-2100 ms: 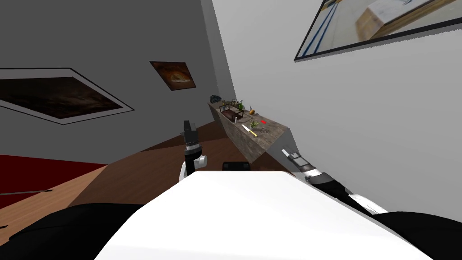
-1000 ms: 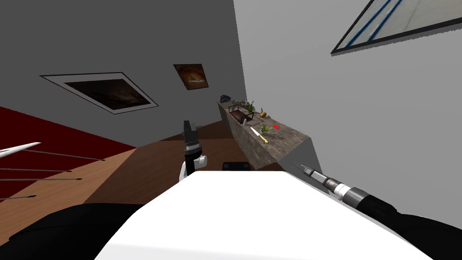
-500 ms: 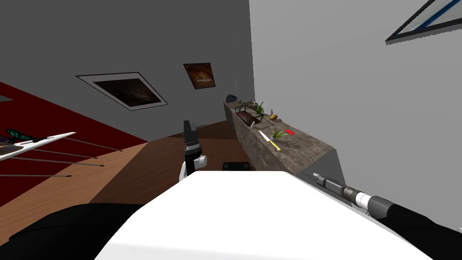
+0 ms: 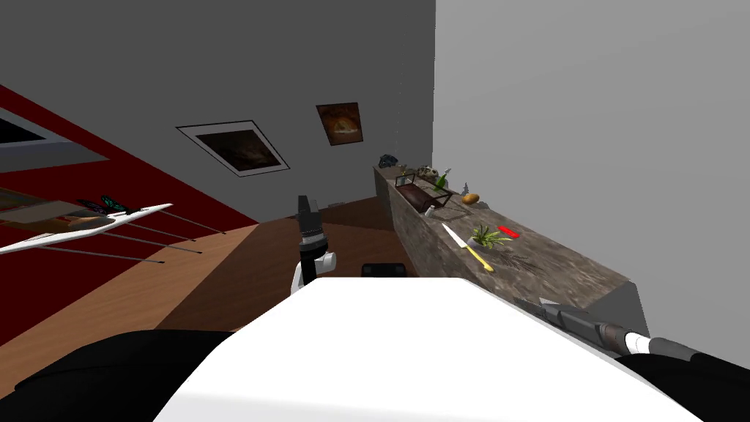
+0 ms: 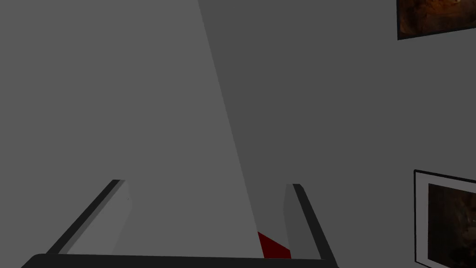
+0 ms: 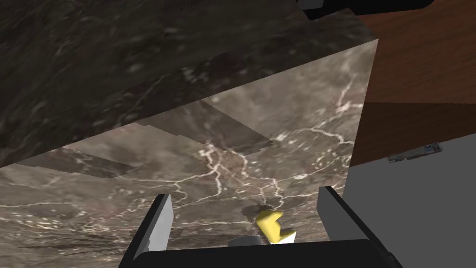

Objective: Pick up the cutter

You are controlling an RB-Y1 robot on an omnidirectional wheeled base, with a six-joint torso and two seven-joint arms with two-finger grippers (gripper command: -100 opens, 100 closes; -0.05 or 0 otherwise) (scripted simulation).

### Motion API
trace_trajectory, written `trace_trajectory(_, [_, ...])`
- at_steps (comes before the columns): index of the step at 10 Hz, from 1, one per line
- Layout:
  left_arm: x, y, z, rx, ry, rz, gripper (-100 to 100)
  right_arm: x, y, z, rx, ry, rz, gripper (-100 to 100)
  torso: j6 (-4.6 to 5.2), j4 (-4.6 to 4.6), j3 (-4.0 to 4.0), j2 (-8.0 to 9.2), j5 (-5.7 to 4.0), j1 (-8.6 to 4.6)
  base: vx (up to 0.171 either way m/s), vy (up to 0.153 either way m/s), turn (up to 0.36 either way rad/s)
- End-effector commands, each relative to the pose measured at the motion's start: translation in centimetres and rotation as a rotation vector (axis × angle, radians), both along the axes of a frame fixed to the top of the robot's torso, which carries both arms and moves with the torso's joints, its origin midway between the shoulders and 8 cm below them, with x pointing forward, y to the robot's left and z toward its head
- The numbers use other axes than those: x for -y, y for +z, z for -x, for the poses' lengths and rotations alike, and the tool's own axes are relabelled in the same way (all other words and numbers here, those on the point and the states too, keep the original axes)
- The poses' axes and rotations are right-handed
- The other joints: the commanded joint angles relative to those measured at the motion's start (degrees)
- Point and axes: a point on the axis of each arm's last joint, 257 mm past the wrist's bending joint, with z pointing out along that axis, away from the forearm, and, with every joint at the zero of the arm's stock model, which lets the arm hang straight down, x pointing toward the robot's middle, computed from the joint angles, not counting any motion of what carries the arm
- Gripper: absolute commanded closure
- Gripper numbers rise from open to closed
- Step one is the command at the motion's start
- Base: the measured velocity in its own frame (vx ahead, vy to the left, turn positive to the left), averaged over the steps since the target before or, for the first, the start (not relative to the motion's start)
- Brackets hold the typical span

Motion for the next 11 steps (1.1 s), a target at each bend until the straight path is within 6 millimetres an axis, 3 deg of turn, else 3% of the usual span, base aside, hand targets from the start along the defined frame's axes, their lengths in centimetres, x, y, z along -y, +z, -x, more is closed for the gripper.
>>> trace_trajectory(1, [0.0,0.0,0.0,0.000,0.000,0.000,0,0.9,-0.4,0.4,-0.023,0.019,0.027,-100,0.00,0.00,0.00,0.00,0.00,0.00,0.151,0.090,0.062])
trace_trajectory(7, [0.0,0.0,0.0,0.000,0.000,0.000,0,5.7,-0.1,4.5,-0.173,0.138,0.174,-100,0.05,0.03,0.07,0.13,-0.03,-0.15,0.198,0.102,0.139])
trace_trajectory(8, [0.0,0.0,0.0,0.000,0.000,0.000,0,5.4,-0.2,4.1,-0.159,0.124,0.160,-100,0.03,0.01,0.03,0.04,-0.04,-0.17,0.112,0.039,0.028])
trace_trajectory(9, [0.0,0.0,0.0,0.000,0.000,0.000,0,5.5,-0.2,4.2,-0.161,0.128,0.162,0,0.08,0.08,0.21,0.40,-0.06,-0.32,0.020,0.007,-0.002])
trace_trajectory(10, [0.0,0.0,0.0,0.000,0.000,0.000,0,5.7,-0.5,5.6,-0.153,0.116,0.151,-100,0.09,0.17,0.42,0.74,-0.10,-0.44,0.034,0.018,0.156])
trace_trajectory(11, [0.0,0.0,0.0,0.000,0.000,0.000,0,6.5,-0.3,6.1,-0.163,0.105,0.166,-100,0.07,0.20,0.48,0.83,-0.11,-0.45,0.035,0.010,0.074])
